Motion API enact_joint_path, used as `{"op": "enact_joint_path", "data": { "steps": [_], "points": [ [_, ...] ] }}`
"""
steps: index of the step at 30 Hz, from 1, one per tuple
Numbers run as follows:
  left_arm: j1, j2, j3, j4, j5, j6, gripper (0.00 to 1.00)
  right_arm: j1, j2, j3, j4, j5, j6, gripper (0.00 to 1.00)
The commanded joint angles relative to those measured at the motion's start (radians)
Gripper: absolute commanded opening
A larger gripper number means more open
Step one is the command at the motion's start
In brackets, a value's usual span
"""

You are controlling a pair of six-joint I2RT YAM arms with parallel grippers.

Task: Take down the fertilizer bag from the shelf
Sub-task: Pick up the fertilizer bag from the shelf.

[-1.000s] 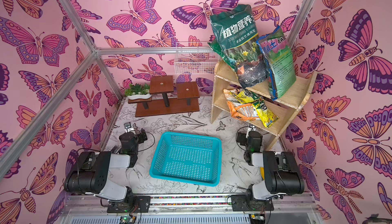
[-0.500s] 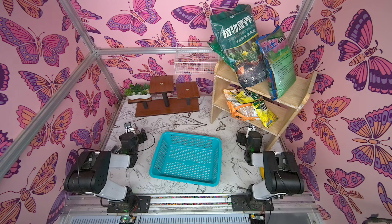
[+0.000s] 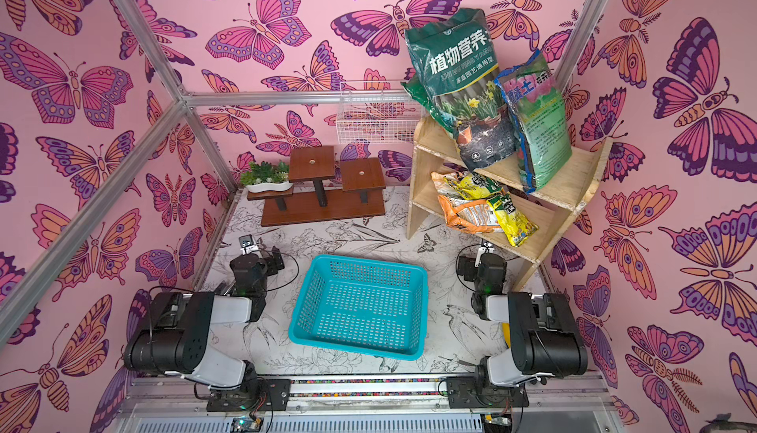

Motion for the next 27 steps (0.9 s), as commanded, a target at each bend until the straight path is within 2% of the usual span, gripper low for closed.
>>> {"op": "enact_joint_path", "data": {
  "steps": [1,3,5,8,11,15,17,21,23,25,27],
  "points": [
    [0.001,-0.065,-0.015,-0.041,-0.042,-0.020,1.00,-0.006,-0.036,0.019,0.107,-0.051,-0.031,0.99],
    [-0.010,-0.101,-0.062,0.023,-0.042,0.012,1.00,0.041,-0.125,-0.028,0.109,0.031,-0.057,0.99],
    [-0.046,-0.201,-0.094,-0.003,-0.118,0.025,1.00,0.098,-0.237,-0.058,0.030,0.143,-0.085,0.99],
    [-0.055,-0.381,-0.105,-0.138,-0.186,-0.010,1.00,0.113,-0.327,0.002,-0.283,0.232,-0.051,0.99],
    [-0.055,-0.519,-0.077,-0.361,-0.282,-0.093,1.00,0.131,-0.372,0.044,-0.474,0.217,-0.029,0.99],
    [-0.057,-0.663,-0.069,-0.521,-0.348,-0.150,1.00,0.189,-0.488,0.024,-0.557,0.218,-0.021,0.99],
    [-0.057,-0.741,-0.070,-0.579,-0.327,-0.163,1.00,0.218,-0.585,0.023,-0.624,0.220,0.006,0.99],
    [-0.056,-0.909,-0.104,-0.634,-0.188,-0.144,1.00,0.290,-0.802,-0.008,-0.717,0.242,0.013,0.99],
    [-0.057,-0.974,-0.119,-0.667,-0.110,-0.102,1.00,0.301,-0.896,-0.020,-0.740,0.200,0.010,0.99],
    [-0.056,-1.023,-0.134,-0.679,-0.144,-0.134,1.00,0.311,-0.975,-0.015,-0.799,0.185,0.010,0.99],
    [-0.056,-1.054,-0.146,-0.692,-0.122,-0.137,1.00,0.325,-1.039,0.010,-0.871,0.176,0.021,0.98]
  ]
}}
